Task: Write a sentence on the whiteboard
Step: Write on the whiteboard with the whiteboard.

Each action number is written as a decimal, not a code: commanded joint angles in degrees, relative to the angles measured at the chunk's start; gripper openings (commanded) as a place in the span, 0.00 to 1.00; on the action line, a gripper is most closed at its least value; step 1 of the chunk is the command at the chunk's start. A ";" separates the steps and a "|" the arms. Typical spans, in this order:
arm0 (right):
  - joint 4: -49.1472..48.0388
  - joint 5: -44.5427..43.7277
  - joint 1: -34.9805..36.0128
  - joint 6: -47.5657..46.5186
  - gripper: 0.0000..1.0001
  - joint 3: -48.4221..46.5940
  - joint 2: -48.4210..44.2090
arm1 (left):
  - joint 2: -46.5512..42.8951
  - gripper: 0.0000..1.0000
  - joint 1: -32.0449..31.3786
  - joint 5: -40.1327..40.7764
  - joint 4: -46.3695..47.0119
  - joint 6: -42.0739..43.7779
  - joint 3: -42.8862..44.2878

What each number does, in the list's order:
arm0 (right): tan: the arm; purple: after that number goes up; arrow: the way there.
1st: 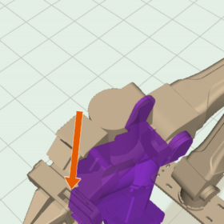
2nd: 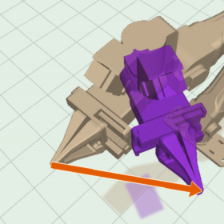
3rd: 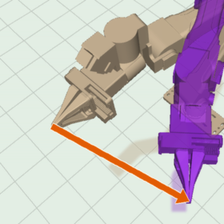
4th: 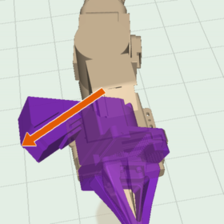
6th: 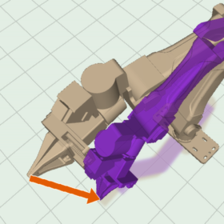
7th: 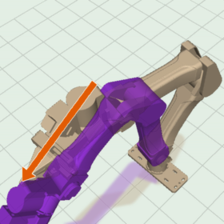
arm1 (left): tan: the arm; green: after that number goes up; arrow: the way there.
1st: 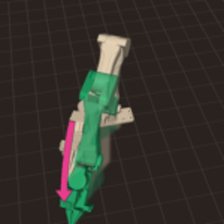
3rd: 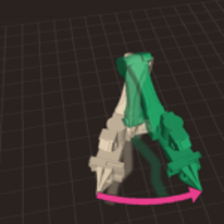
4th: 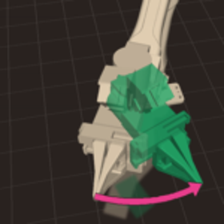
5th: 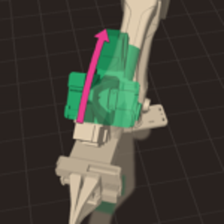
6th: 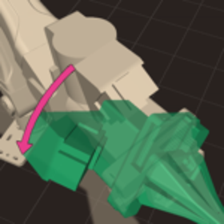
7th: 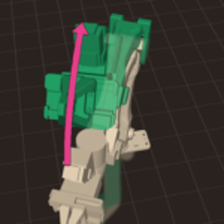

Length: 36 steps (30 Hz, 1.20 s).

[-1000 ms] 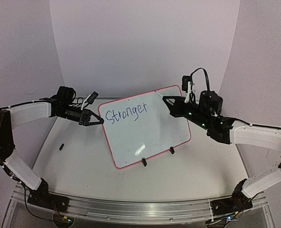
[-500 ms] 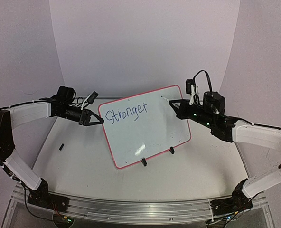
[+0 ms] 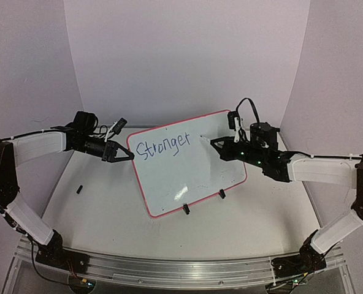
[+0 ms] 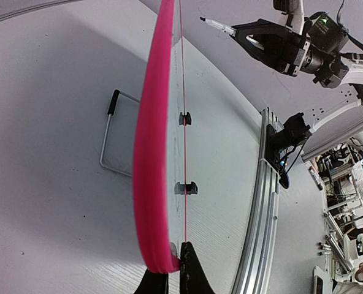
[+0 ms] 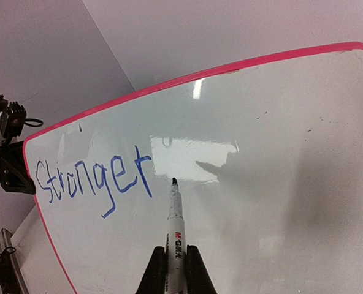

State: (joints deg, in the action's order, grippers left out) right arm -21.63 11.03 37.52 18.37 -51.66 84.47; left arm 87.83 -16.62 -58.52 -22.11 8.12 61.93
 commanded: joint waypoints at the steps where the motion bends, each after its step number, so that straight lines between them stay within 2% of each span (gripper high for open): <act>1: -2.02 0.52 -0.05 -0.62 0.00 -3.37 2.07 | -0.34 0.00 -0.35 1.77 1.01 4.10 2.49; 16: -2.55 -2.33 -0.07 -0.05 0.00 -5.93 7.00 | 0.15 0.00 -0.34 1.82 0.84 4.10 2.67; 23: -1.48 -9.43 -0.05 1.02 0.00 -4.18 4.91 | 0.15 0.00 -0.36 1.74 0.84 4.18 2.67; 36: -4.12 -2.93 -0.03 -0.56 0.00 -3.47 0.74 | 0.14 0.00 -0.34 1.55 0.84 4.17 2.70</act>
State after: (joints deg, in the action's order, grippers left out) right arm -23.22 6.09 37.58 18.57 -54.30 87.24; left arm 87.83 -16.71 -58.50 -22.59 8.58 62.26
